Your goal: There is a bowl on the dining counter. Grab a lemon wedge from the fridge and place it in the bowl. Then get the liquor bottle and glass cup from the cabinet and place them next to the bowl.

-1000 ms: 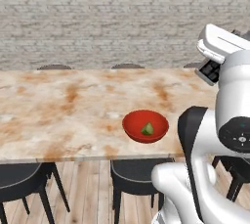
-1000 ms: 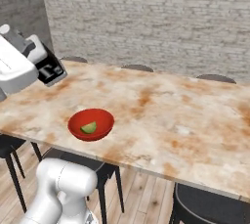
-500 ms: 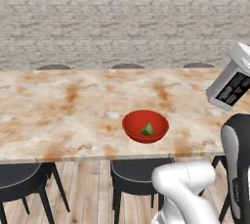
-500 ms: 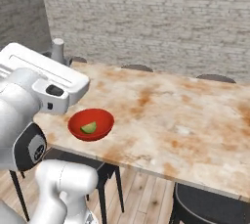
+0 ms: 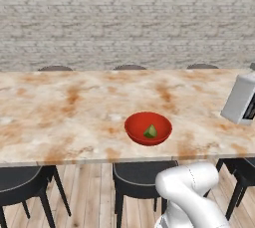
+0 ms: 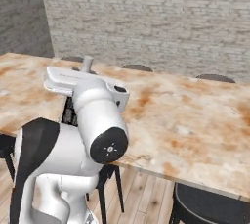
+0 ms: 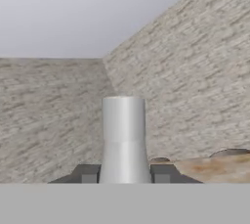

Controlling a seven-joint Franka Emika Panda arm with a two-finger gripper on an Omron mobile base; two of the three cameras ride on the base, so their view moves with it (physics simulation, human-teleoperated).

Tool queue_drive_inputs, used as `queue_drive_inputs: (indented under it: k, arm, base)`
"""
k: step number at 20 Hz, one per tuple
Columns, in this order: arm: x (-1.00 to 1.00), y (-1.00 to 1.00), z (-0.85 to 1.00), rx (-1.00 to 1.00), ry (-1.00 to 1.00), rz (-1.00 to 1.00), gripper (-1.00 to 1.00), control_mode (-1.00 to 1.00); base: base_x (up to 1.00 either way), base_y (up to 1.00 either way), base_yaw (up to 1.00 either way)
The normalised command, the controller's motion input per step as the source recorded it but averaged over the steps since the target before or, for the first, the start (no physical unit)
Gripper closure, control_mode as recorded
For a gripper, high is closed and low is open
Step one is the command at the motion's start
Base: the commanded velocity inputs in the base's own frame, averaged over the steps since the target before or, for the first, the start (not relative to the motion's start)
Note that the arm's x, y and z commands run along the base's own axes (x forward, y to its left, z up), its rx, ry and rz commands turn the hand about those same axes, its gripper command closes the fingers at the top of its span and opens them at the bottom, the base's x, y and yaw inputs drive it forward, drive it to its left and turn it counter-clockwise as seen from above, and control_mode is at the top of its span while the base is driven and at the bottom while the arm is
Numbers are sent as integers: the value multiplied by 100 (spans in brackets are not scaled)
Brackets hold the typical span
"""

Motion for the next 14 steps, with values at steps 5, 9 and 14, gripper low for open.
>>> queue_drive_inputs:
  k: [5,9,14]
  arm:
    - [26,-19,-45,-13,-6,51,100,-100]
    - [30,0,-37,-18,-34,16,100,-100]
    - [1,6,-19,-7,-3,4,100,-100]
  base:
    - [0,0,0]
    - [0,0,0]
    - [0,0,0]
